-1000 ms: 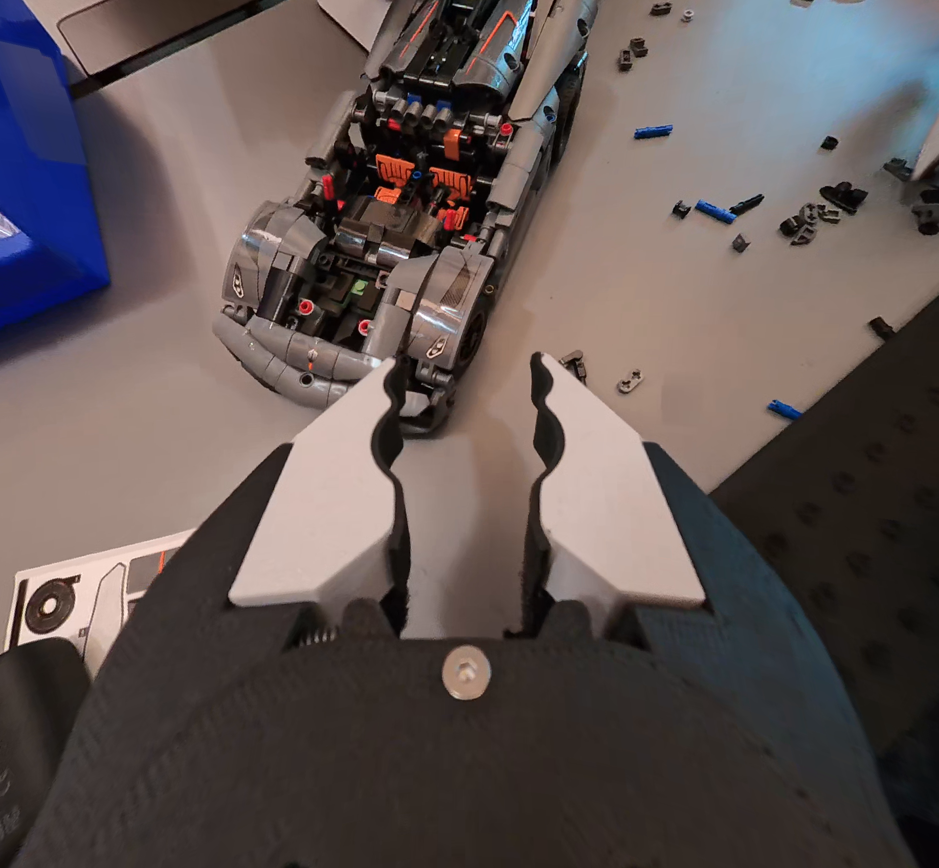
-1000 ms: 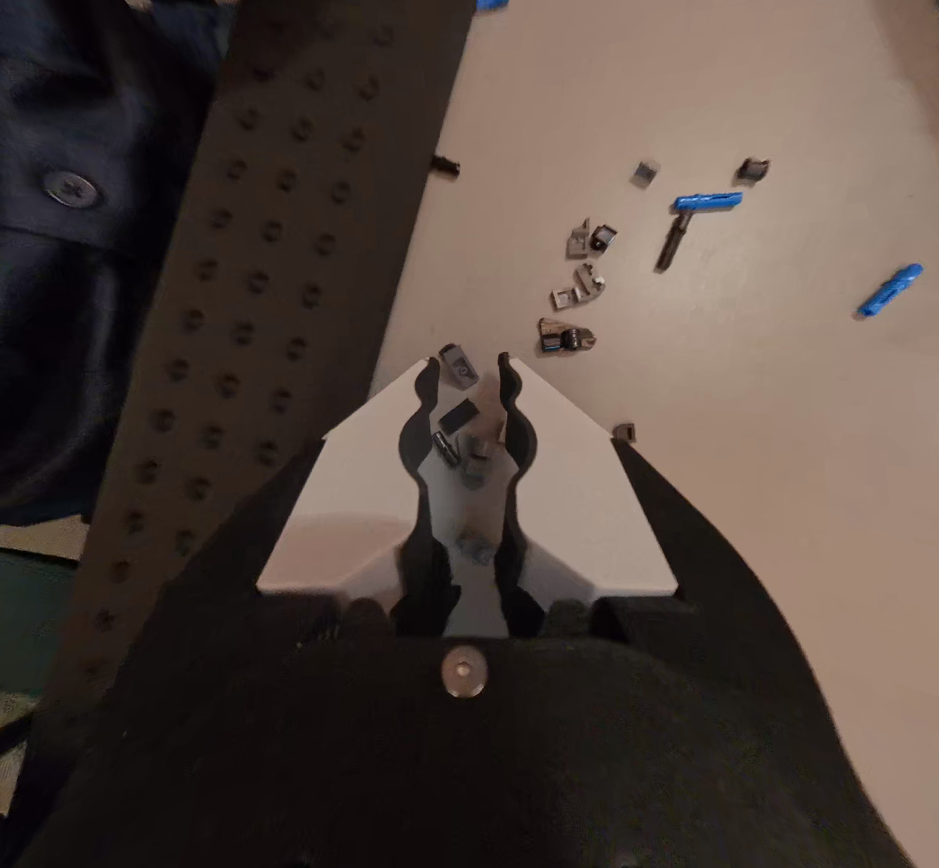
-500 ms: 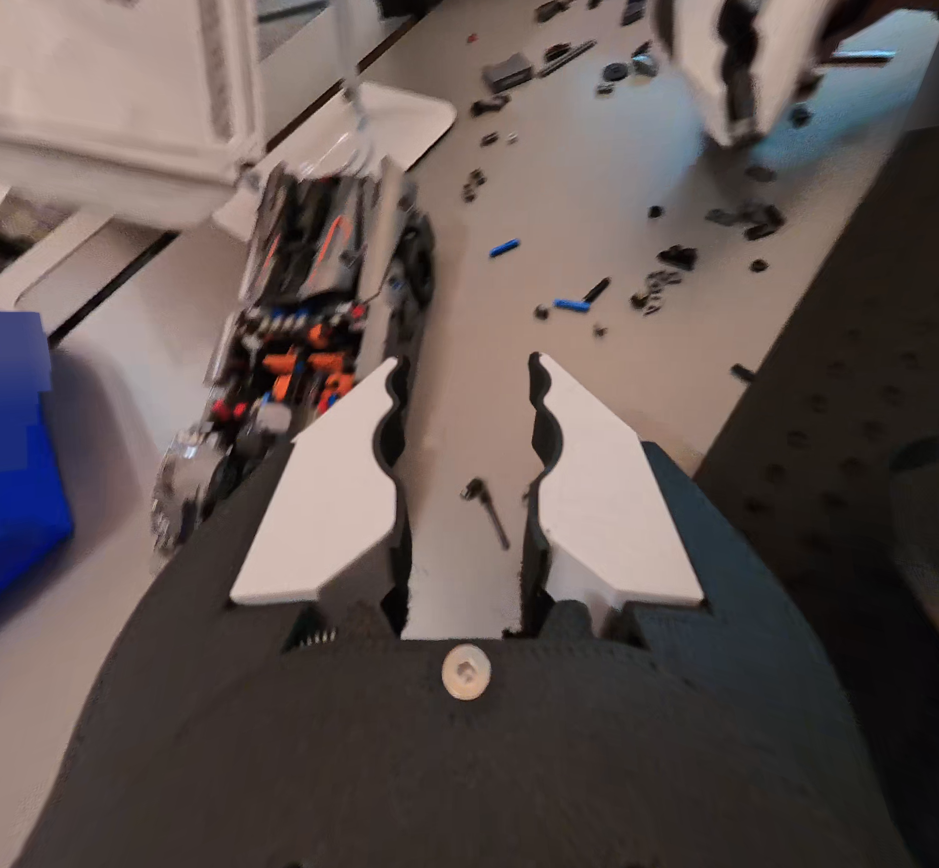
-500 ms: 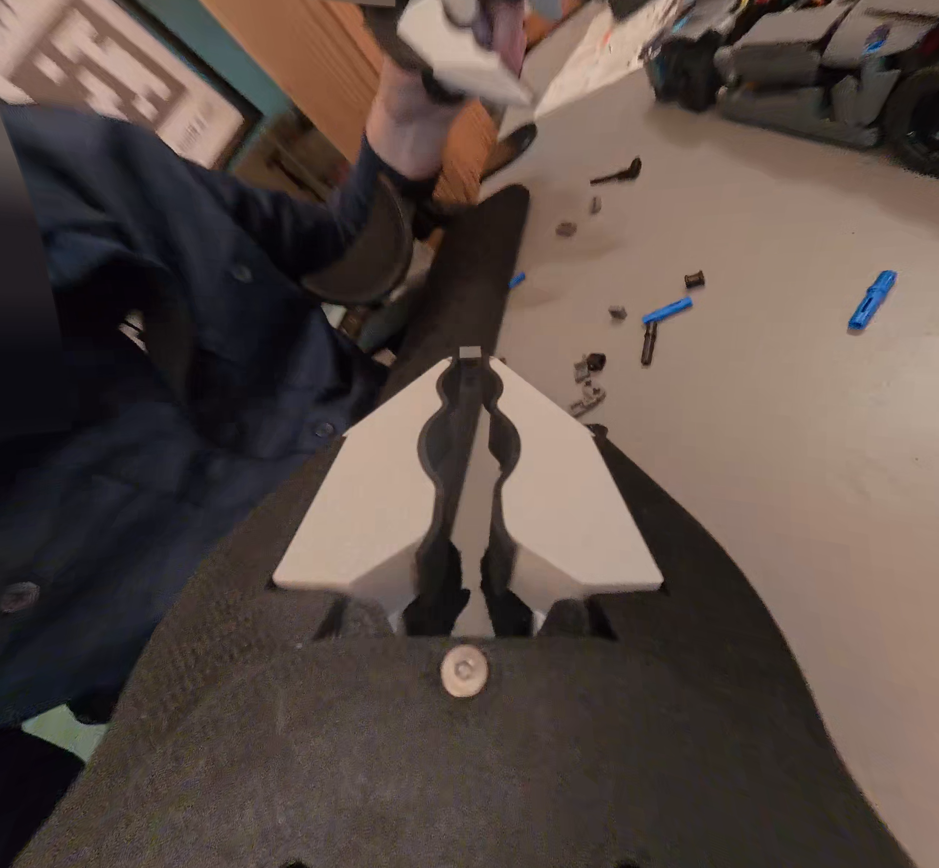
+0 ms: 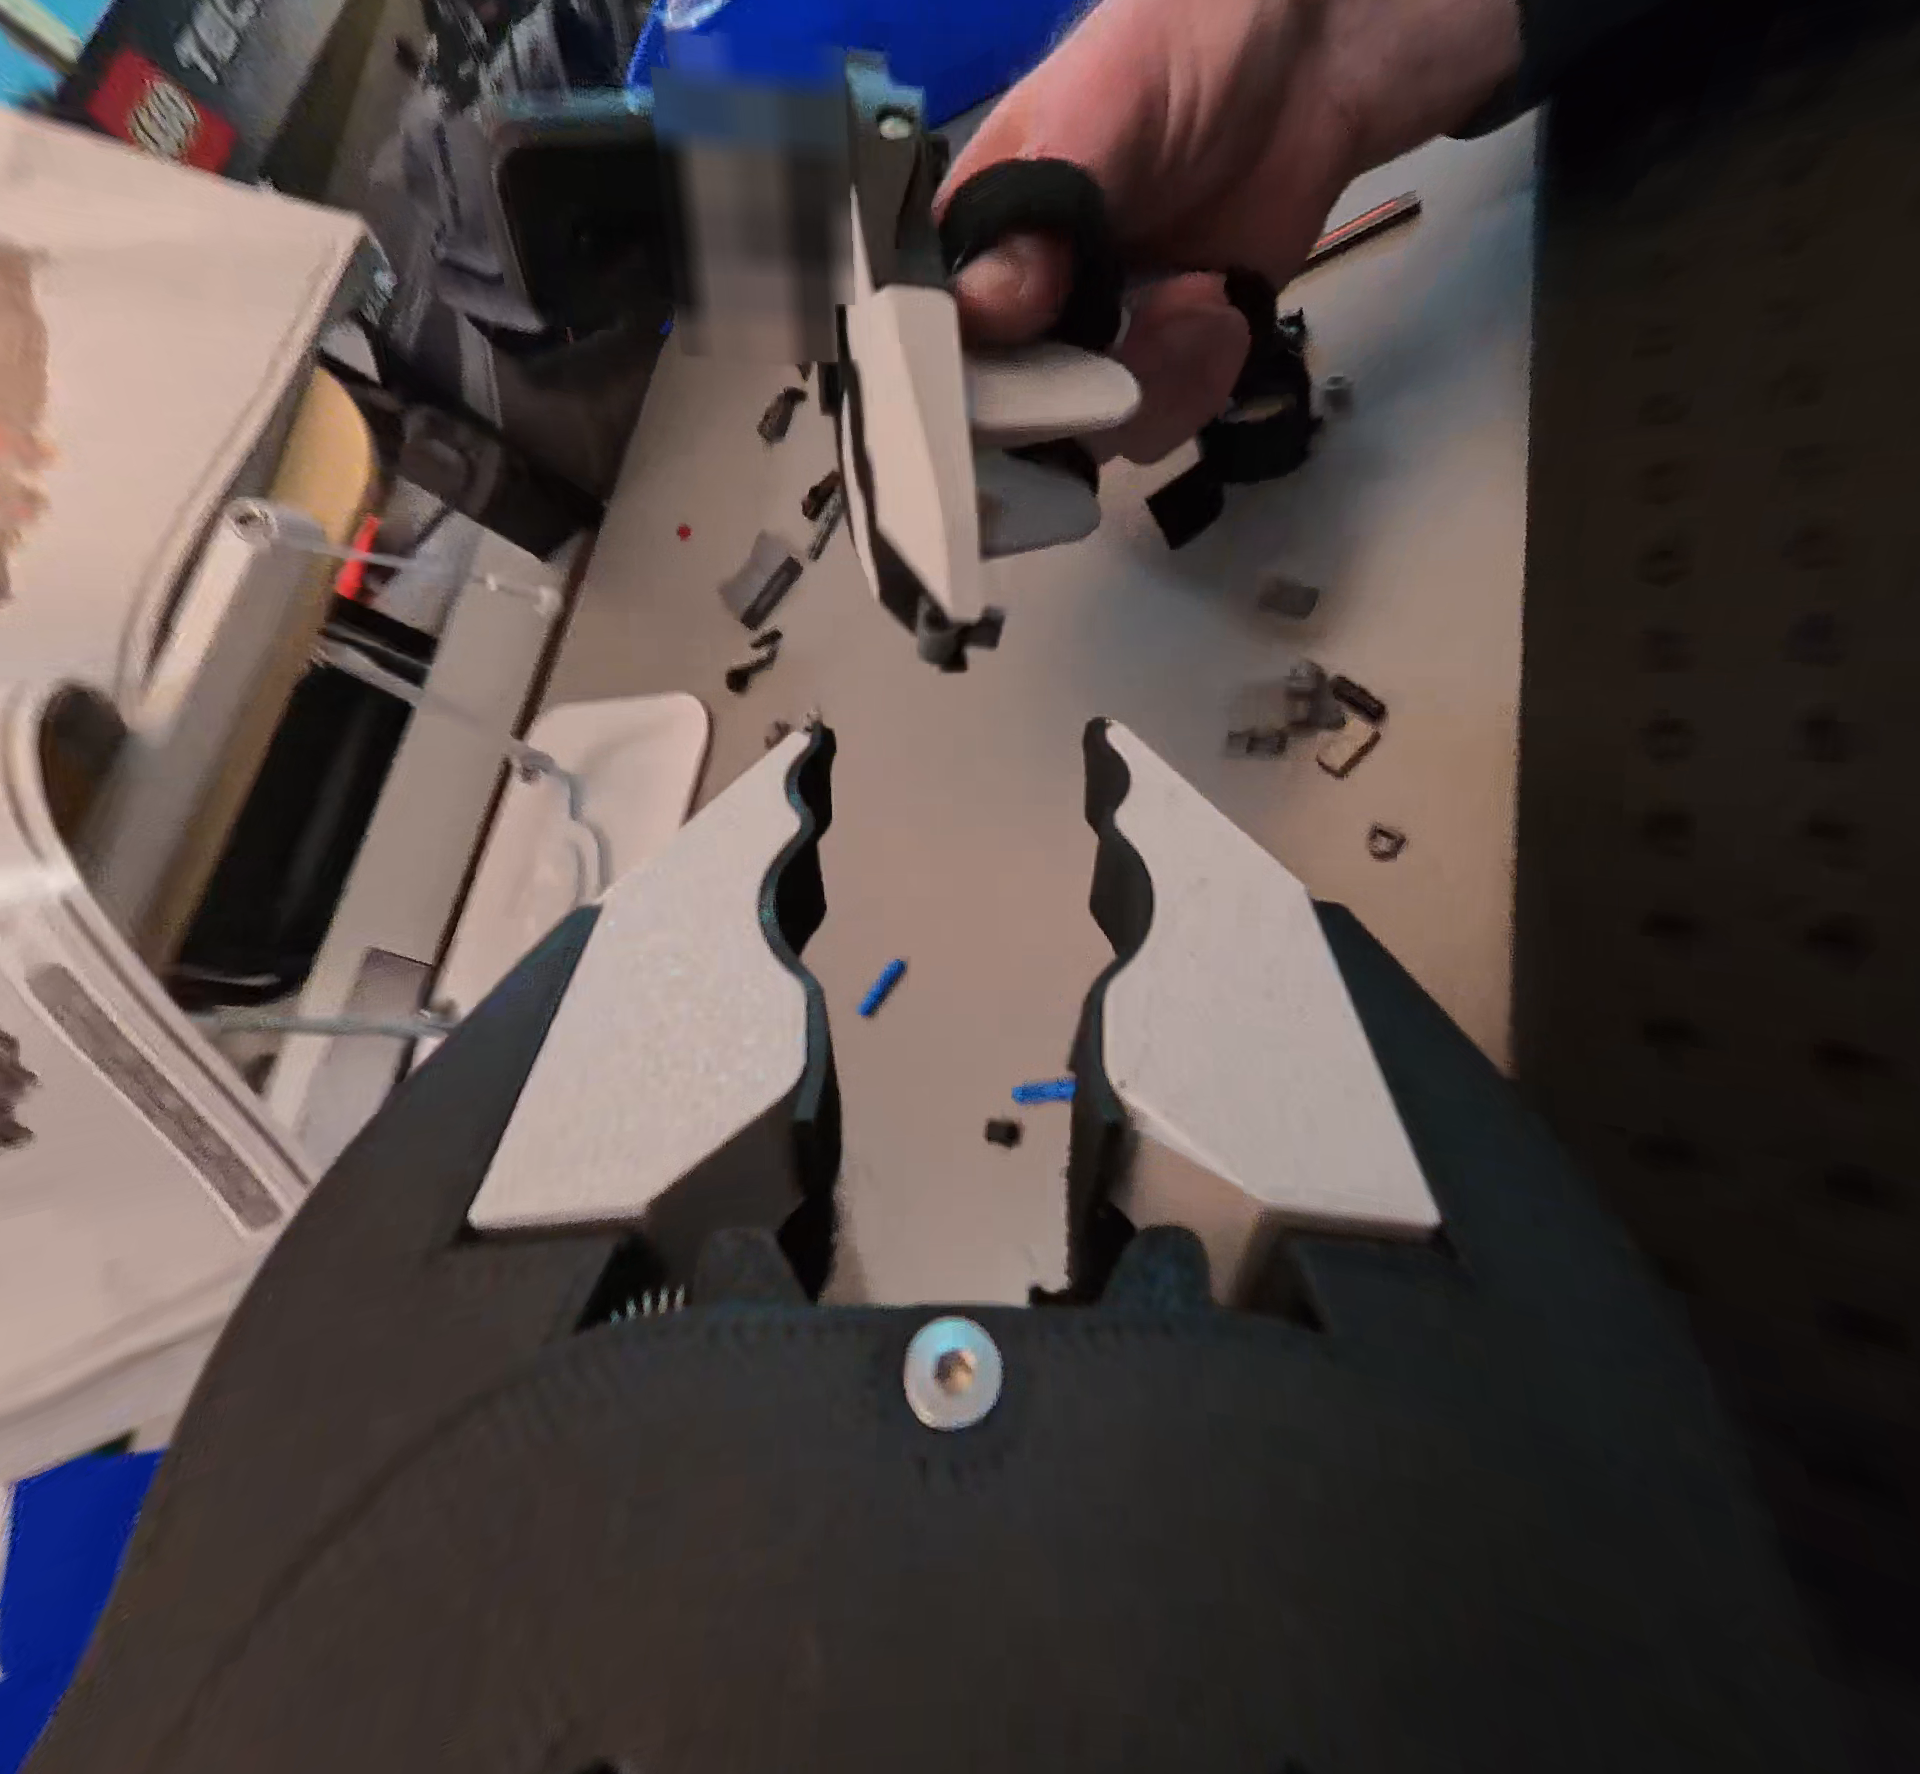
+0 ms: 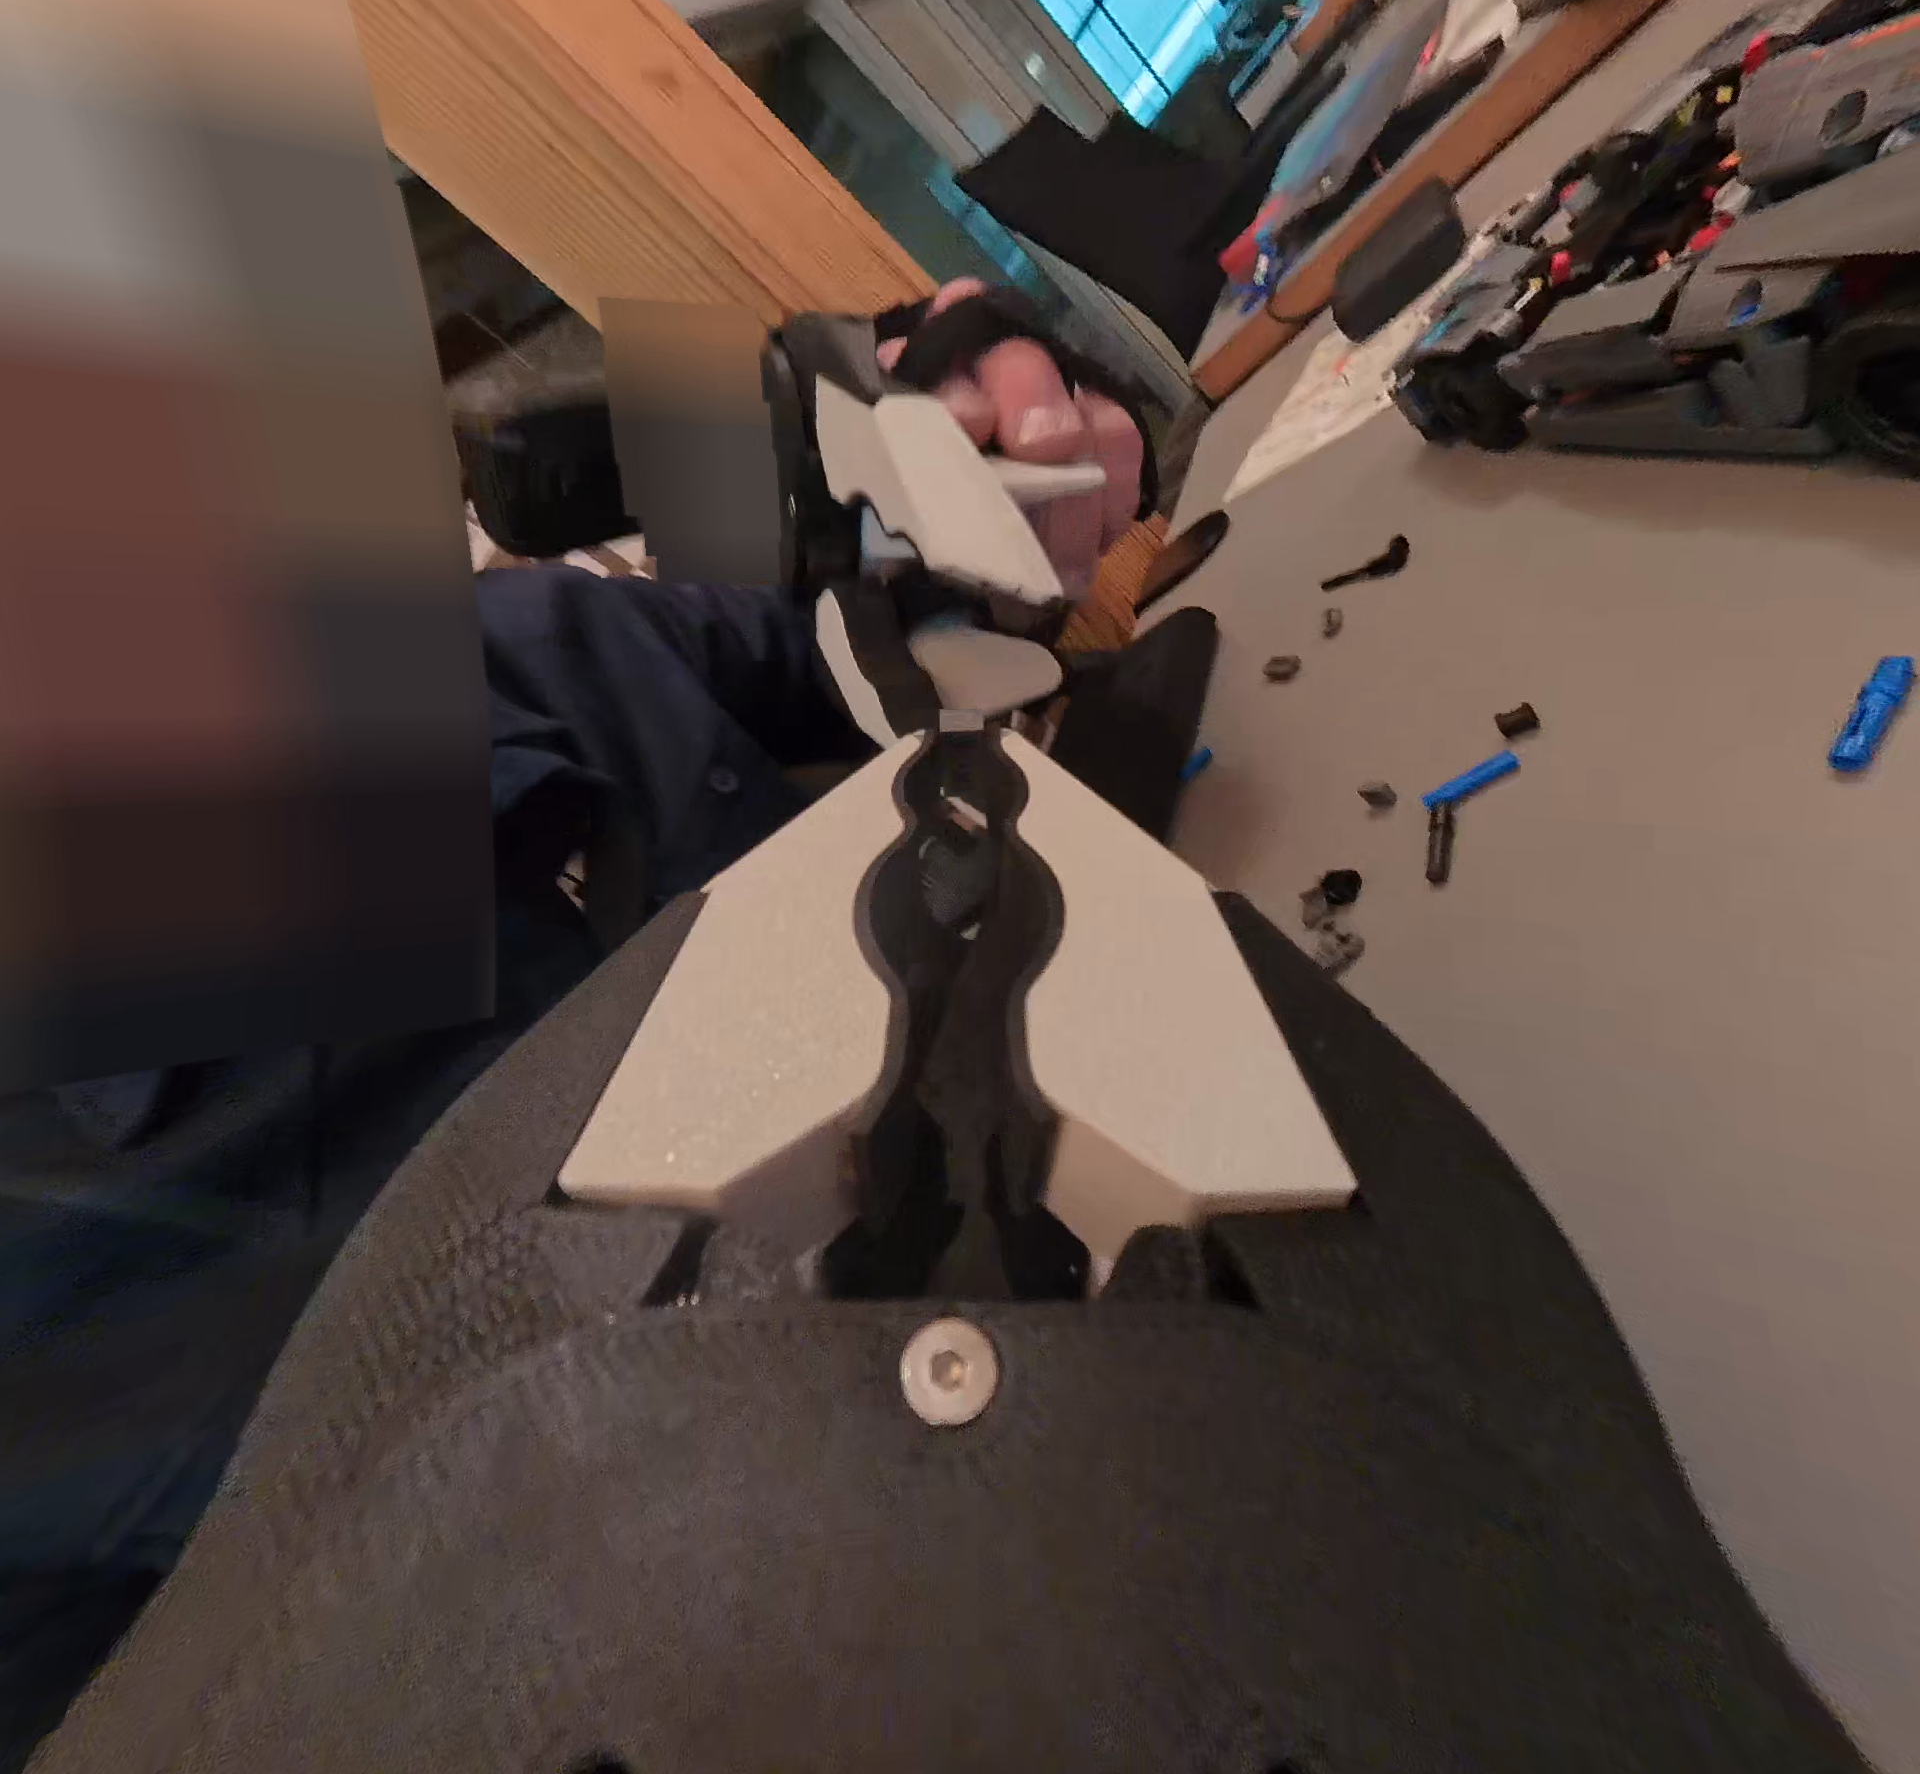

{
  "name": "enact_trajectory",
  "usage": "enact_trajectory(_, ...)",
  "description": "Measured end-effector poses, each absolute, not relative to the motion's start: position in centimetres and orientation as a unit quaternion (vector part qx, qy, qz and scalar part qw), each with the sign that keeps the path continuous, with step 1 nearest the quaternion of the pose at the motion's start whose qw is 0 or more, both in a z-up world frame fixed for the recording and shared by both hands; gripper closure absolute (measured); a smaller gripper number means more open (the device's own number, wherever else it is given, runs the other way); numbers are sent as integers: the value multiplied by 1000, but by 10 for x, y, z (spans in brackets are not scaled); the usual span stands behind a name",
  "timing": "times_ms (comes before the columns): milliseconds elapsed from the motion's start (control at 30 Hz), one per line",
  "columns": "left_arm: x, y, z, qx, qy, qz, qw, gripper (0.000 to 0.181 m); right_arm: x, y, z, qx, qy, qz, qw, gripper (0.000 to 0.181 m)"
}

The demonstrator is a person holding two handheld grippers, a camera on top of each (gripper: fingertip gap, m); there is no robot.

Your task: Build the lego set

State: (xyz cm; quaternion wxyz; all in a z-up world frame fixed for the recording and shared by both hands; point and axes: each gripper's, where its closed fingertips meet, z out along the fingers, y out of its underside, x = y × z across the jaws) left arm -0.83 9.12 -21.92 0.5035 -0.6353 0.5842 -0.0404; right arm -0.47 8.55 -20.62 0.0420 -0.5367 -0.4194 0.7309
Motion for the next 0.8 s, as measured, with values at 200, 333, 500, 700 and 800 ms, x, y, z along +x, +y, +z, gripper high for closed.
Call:
enact_trajectory(200,14,101,-218,-595,593,-1,542,153,-2,89,-199,-519,-396,757,31,176)
enact_trajectory(333,13,104,-210,-580,587,16,565,165,-2,89,-200,-518,-394,759,24,176)
enact_trajectory(500,13,105,-215,-583,593,17,556,167,-3,91,-205,-531,-396,749,24,175)
enact_trajectory(700,3,110,-238,-609,616,15,500,167,4,109,-229,-601,-438,664,84,165)
enact_trajectory(800,-1,107,-269,-638,643,-8,424,167,14,122,-247,-639,-470,598,113,165)
